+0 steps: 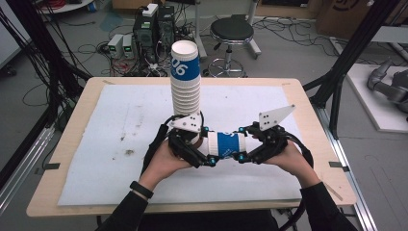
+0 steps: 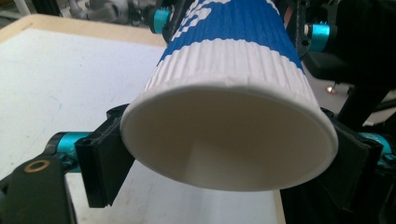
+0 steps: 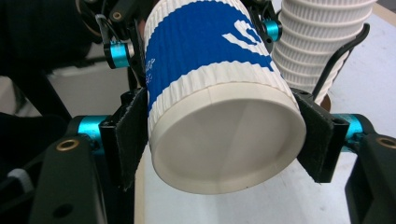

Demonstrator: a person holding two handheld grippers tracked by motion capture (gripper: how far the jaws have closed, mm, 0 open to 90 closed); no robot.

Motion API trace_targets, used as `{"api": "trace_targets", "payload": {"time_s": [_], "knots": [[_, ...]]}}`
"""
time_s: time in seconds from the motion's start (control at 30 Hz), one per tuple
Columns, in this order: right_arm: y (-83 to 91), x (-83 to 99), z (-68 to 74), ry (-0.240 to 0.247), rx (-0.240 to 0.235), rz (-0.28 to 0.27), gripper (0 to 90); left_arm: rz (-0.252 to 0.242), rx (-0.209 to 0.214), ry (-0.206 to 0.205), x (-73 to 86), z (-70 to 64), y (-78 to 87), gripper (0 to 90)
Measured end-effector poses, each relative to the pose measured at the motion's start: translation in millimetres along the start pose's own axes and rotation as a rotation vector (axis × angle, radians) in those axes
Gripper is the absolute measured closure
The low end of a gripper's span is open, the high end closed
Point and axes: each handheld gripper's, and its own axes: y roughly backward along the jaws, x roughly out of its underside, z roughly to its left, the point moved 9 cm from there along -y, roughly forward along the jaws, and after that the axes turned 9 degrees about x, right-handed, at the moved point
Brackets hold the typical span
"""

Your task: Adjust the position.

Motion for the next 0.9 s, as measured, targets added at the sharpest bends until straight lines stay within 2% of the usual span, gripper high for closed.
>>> {"api": "trace_targets", "payload": {"time_s": [0.1, 0.2, 0.33, 0.43, 0.53, 0.67, 0.77, 0.9], "knots": [[3.8, -2.8, -0.7, -0.021, -0.018, -0.047, 28.6, -0.068, 0.024, 0.036, -3.9, 0.7, 1.2, 11.9], [5.3, -4.8, -1.2, -0.028, -0.019, -0.072, 28.9, -0.131, 0.030, 0.047, -7.4, 0.3, 1.7, 9.1], [7.5, -6.3, -2.5, -0.039, -0.019, -0.104, 29.0, -0.177, 0.043, 0.085, -5.7, 4.1, 3.0, 8.5], [11.1, -8.4, -2.9, -0.046, -0.029, -0.132, 29.0, -0.216, 0.072, 0.104, -6.5, 4.1, 5.0, 8.6], [12.0, -9.8, -2.4, -0.048, -0.034, -0.146, 29.0, -0.246, 0.097, 0.096, -9.9, 1.7, 6.8, 10.5], [9.4, -8.7, -1.0, -0.042, -0.040, -0.139, 29.1, -0.254, 0.092, 0.078, -11.3, 0.7, 10.3, 16.1], [8.0, -7.8, -0.5, -0.044, -0.044, -0.130, 29.0, -0.236, 0.089, 0.073, -10.8, 0.3, 11.0, 17.3], [5.8, -4.7, 0.0, -0.046, -0.048, -0.099, 27.8, -0.185, 0.078, 0.057, -10.0, -0.5, 11.5, 17.9]]}}
